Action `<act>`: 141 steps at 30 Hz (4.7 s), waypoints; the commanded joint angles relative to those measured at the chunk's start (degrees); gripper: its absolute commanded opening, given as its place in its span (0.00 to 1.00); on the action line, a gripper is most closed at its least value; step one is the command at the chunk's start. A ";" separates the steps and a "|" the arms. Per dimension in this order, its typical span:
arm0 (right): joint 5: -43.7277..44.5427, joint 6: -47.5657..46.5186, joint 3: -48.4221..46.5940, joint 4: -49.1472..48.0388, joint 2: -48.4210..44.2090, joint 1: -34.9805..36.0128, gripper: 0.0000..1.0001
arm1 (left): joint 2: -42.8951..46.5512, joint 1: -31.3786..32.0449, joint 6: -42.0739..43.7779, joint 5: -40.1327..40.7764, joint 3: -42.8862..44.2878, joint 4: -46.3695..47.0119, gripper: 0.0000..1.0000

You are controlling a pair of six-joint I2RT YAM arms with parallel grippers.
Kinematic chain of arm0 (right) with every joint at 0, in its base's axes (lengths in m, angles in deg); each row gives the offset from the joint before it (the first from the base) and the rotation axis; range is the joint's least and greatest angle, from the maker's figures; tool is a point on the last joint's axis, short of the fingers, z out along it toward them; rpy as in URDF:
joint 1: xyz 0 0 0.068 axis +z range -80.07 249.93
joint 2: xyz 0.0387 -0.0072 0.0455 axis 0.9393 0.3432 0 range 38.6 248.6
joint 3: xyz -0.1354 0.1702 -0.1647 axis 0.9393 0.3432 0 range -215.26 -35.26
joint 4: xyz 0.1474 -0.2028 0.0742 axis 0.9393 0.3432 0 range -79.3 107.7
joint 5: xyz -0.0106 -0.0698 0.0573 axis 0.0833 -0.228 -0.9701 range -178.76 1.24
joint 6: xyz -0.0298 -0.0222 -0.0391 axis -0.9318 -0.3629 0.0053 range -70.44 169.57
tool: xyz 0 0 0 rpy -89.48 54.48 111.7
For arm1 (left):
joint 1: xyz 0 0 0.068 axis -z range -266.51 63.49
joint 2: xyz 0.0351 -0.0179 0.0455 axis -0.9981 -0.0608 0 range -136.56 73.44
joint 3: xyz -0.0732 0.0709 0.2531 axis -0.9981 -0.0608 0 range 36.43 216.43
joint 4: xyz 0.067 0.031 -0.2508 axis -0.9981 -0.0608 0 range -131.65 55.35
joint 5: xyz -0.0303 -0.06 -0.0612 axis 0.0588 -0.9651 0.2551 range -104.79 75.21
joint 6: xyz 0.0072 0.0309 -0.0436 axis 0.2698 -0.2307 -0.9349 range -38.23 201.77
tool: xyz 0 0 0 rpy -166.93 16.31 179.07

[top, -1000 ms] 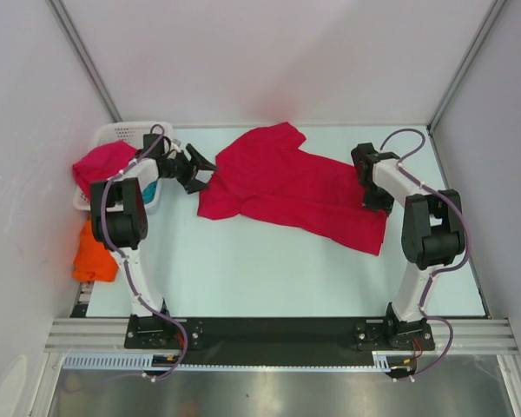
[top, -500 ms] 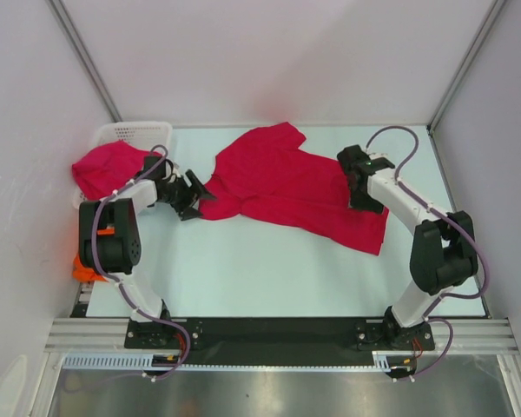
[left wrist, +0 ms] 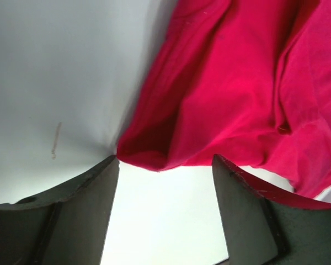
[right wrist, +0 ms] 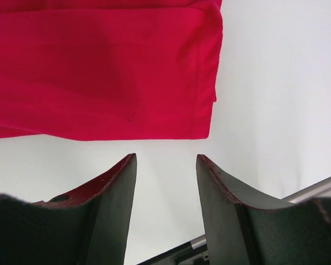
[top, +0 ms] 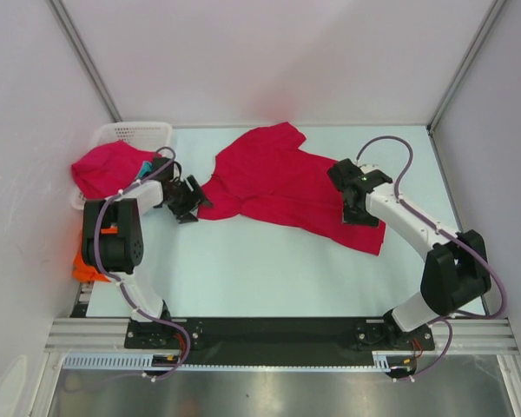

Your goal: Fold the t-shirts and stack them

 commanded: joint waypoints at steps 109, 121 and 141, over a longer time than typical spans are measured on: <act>-2.06 4.69 -5.70 1.87 3.49 15.40 0.57 | 2.54 12.60 4.53 3.69 1.52 1.76 0.55; -2.05 4.86 -5.61 1.96 4.10 15.31 0.57 | 1.92 12.78 4.27 2.89 0.81 2.74 0.31; -2.49 5.13 -4.91 1.35 4.37 15.49 0.56 | 5.09 12.86 6.02 7.20 3.27 -1.04 0.00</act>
